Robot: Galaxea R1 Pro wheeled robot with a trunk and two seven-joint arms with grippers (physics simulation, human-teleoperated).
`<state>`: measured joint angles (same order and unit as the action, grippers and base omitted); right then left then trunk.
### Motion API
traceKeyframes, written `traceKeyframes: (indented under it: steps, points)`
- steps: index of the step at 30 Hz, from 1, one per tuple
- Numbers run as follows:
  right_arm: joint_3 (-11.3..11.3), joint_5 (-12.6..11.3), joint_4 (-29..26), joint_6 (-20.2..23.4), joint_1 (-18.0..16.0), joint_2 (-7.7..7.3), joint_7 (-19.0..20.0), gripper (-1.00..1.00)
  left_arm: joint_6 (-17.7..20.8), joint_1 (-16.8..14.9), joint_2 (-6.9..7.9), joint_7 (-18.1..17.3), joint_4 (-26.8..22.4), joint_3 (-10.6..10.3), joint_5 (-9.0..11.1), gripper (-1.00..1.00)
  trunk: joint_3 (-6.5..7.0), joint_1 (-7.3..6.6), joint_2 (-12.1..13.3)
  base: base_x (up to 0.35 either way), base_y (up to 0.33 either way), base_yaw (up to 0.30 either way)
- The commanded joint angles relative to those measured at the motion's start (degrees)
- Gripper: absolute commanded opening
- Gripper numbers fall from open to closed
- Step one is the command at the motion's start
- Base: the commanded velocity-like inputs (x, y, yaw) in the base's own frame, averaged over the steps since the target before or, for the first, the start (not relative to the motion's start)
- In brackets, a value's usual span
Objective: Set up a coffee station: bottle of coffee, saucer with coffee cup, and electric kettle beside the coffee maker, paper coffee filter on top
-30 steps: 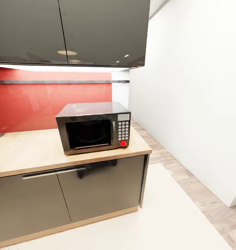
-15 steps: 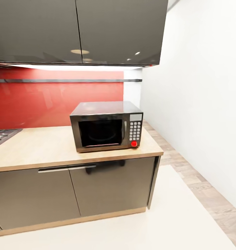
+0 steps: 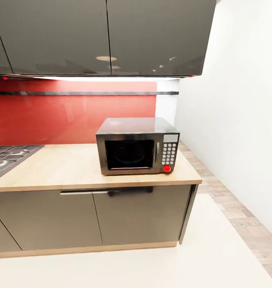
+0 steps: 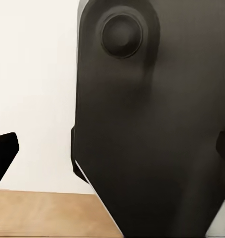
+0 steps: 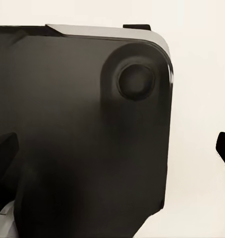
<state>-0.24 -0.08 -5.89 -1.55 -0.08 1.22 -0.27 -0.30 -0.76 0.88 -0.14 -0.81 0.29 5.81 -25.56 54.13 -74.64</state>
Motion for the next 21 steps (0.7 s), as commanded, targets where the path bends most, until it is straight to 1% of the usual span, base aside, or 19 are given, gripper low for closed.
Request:
traceKeyframes:
  steps: [1, 6, 10, 12, 19, 21]
  points:
    - [-0.03, -0.01, 0.0, -0.24, -0.01, 0.01, -0.03, 1.0, -0.04, -0.03, 0.0, 0.01, 0.02, -0.03, 0.61, 1.0, 0.07, -0.23, 0.38, 0.0, 0.0, 0.199]
    - [-0.03, -0.01, 0.0, -0.37, -0.01, 0.01, -0.01, 1.0, -0.64, -0.03, 0.06, 0.2, 0.04, -0.03, 0.61, 1.0, 0.66, -1.33, 2.39, 0.0, 0.0, 0.199]
    - [-0.03, -0.01, 0.0, -0.38, -0.01, 0.02, -0.02, 1.0, -4.42, -0.03, 0.19, 0.29, 0.09, -0.03, 0.53, 1.0, 1.13, -2.21, 3.99, 0.0, 0.0, 0.199]
    - [-0.03, -0.01, -0.03, -0.38, -0.01, 0.01, -0.05, 1.0, -5.33, -0.03, 0.28, 0.32, 0.1, -0.03, 0.53, 1.0, 1.36, -2.65, 4.8, 0.0, 0.0, 0.199]
    - [-0.03, -0.01, -0.49, -0.44, -0.01, -0.01, -0.08, 1.0, -6.3, -0.05, 0.42, 0.32, 0.06, 0.03, 0.64, 1.0, 2.19, -4.18, 7.6, 0.0, 0.0, 0.199]
    - [-0.04, 0.03, -1.49, -0.41, -0.01, -0.43, -0.08, 1.0, -6.4, -0.28, 0.59, 0.32, -0.5, -0.01, 0.62, 1.0, 2.42, -4.62, 8.41, 0.0, 0.0, 0.194]
